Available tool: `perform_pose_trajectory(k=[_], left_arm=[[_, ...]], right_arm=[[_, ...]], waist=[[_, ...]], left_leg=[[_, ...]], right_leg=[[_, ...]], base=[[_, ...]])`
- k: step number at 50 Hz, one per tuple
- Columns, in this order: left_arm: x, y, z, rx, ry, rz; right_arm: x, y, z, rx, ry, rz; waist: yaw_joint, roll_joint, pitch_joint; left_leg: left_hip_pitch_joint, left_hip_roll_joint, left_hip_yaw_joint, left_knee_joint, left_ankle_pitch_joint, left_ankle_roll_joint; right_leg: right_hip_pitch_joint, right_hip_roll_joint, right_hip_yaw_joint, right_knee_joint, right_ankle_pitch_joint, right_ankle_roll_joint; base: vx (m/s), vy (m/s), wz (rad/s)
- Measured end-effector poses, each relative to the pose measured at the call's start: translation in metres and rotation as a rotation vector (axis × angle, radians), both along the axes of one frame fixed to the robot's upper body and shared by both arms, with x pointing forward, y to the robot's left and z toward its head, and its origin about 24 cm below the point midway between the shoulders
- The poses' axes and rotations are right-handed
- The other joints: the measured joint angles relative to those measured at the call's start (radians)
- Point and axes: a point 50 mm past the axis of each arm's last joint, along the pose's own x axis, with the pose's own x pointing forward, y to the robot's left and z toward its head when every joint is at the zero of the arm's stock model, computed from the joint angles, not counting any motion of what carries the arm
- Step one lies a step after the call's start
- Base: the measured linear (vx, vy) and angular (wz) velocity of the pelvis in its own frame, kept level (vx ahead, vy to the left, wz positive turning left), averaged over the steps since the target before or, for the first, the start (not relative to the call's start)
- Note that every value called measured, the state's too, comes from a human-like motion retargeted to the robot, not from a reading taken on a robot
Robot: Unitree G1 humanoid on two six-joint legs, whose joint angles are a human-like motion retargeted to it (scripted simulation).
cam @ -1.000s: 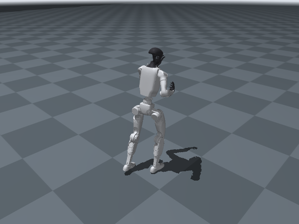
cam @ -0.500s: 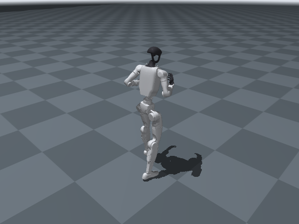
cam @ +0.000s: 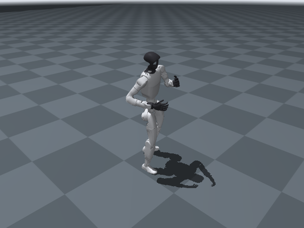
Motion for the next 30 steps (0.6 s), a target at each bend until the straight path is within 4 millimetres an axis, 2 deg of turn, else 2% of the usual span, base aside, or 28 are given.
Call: perform_pose_trajectory(k=[2, 4, 5, 7, 8, 10, 13, 15, 16, 17, 18, 20, 22, 25, 27, 28, 30], left_arm=[[-0.012, 0.010, -0.001, 0.071, -0.090, 0.086], [-0.024, 0.025, 0.001, 0.098, -0.148, 0.159], [-0.030, 0.032, 0.000, 0.103, -0.165, 0.190], [-0.034, 0.047, -0.008, 0.112, -0.127, 0.245], [-0.033, 0.053, -0.015, 0.116, -0.084, 0.268], [-0.033, 0.075, -0.033, 0.111, 0.059, 0.294], [-0.023, 0.092, -0.081, 0.005, 0.391, 0.331], [-0.018, 0.102, -0.119, -0.062, 0.599, 0.406], [-0.015, 0.107, -0.137, -0.086, 0.682, 0.470], [-0.014, 0.112, -0.155, -0.111, 0.763, 0.535], [-0.015, 0.116, -0.171, -0.142, 0.839, 0.605], [-0.022, 0.127, -0.194, -0.238, 0.980, 0.717], [-0.035, 0.144, -0.198, -0.307, 1.035, 0.754], [-0.062, 0.170, -0.174, -0.250, 0.952, 0.746], [-0.080, 0.180, -0.154, -0.163, 0.879, 0.721], [-0.086, 0.184, -0.145, -0.113, 0.846, 0.706], [-0.095, 0.188, -0.129, 0.014, 0.757, 0.696]], right_arm=[[0.008, 0.008, -0.004, 0.013, -0.002, 0.019], [0.022, 0.022, -0.003, -0.064, -0.064, 0.037], [0.029, 0.028, 0.000, -0.135, -0.118, 0.045], [0.037, 0.033, 0.009, -0.266, -0.222, 0.044], [0.038, 0.034, 0.012, -0.278, -0.249, 0.035], [0.032, 0.041, 0.015, -0.162, -0.250, 0.026], [0.020, 0.040, 0.014, -0.013, -0.208, 0.013], [0.019, 0.041, 0.012, -0.007, -0.172, 0.061], [0.024, 0.045, 0.010, 0.008, -0.145, 0.094], [0.029, 0.049, 0.008, 0.031, -0.119, 0.120], [0.036, 0.056, 0.006, 0.069, -0.096, 0.134], [0.054, 0.074, 0.011, 0.122, -0.111, 0.145], [0.070, 0.096, 0.045, 0.097, -0.265, 0.198], [0.068, 0.116, 0.119, 0.089, -0.595, 0.309], [0.054, 0.116, 0.160, 0.125, -0.802, 0.322], [0.045, 0.115, 0.174, 0.150, -0.889, 0.318], [0.026, 0.113, 0.190, 0.213, -1.017, 0.326]], waist=[[0.030, 0.023, 0.012], [0.038, 0.037, 0.043], [0.039, 0.043, 0.061], [0.043, 0.058, 0.075], [0.045, 0.067, 0.076], [0.030, 0.057, 0.059], [0.006, 0.027, 0.038], [0.022, 0.009, 0.058], [0.048, 0.007, 0.082], [0.078, 0.001, 0.105], [0.115, -0.013, 0.124], [0.199, -0.059, 0.162], [0.293, -0.114, 0.193], [0.425, -0.210, 0.185], [0.501, -0.278, 0.141], [0.536, -0.309, 0.116], [0.594, -0.361, 0.074]], left_leg=[[0.049, -0.019, -0.110, -0.018, -0.031, -0.019], [0.103, -0.011, -0.080, -0.018, -0.071, -0.027], [0.129, -0.002, -0.021, -0.016, -0.089, -0.029], [0.166, 0.010, 0.155, -0.021, -0.107, -0.024], [0.175, 0.010, 0.233, -0.025, -0.107, -0.016], [0.181, 0.001, 0.330, -0.017, -0.089, 0.008], [0.167, 0.057, 0.310, 0.150, 0.016, 0.089], [0.110, 0.148, 0.173, 0.373, 0.106, 0.113], [0.044, 0.156, 0.017, 0.483, 0.143, 0.093], [-0.020, 0.135, -0.142, 0.581, 0.166, 0.065], [-0.082, 0.057, -0.307, 0.655, 0.162, 0.019], [-0.160, -0.069, -0.477, 0.773, 0.103, -0.045], [-0.207, -0.052, -0.434, 0.851, 0.061, -0.001], [-0.278, -0.007, -0.316, 0.850, -0.072, 0.117], [-0.338, -0.061, -0.297, 0.722, -0.169, 0.137], [-0.364, -0.099, -0.300, 0.625, -0.196, 0.132], [-0.385, -0.168, -0.300, 0.374, -0.220, 0.109]], right_leg=[[-0.035, 0.051, 0.096, -0.038, -0.041, 0.052], [-0.087, 0.083, 0.102, 0.001, -0.118, 0.034], [-0.117, 0.085, 0.059, 0.044, -0.161, 0.010], [-0.155, 0.031, -0.182, 0.140, -0.246, -0.048], [-0.156, 0.001, -0.316, 0.173, -0.280, -0.072], [-0.140, -0.036, -0.494, 0.201, -0.330, -0.079], [-0.089, 0.004, -0.455, 0.128, -0.332, -0.052], [-0.057, 0.056, -0.359, 0.132, -0.350, -0.070], [-0.048, 0.095, -0.301, 0.158, -0.371, -0.092], [-0.041, 0.130, -0.239, 0.186, -0.392, -0.112], [-0.040, 0.154, -0.170, 0.220, -0.415, -0.126], [-0.042, 0.184, -0.028, 0.289, -0.463, -0.148], [-0.021, 0.210, 0.107, 0.306, -0.486, -0.153], [0.064, 0.201, 0.254, 0.201, -0.439, -0.102], [0.137, 0.164, 0.304, 0.082, -0.314, -0.045], [0.173, 0.145, 0.323, 0.024, -0.231, -0.018], [0.245, 0.114, 0.361, -0.077, -0.043, 0.031]], base=[[0.03, -0.10, -4.95], [0.01, -0.17, -4.83], [0.02, -0.24, -4.53], [0.08, -0.29, -4.11], [0.16, -0.35, -3.51], [0.28, -0.40, -2.68], [0.46, -0.51, -1.84], [0.51, -0.54, -2.53], [0.48, -0.46, -3.26], [0.46, -0.36, -3.68], [0.49, -0.30, -3.74], [0.57, -0.28, -3.70], [0.71, -0.31, -3.44], [0.89, -0.23, -2.65], [1.03, -0.08, -1.84], [1.09, -0.01, -1.58], [1.12, 0.04, -1.44]])
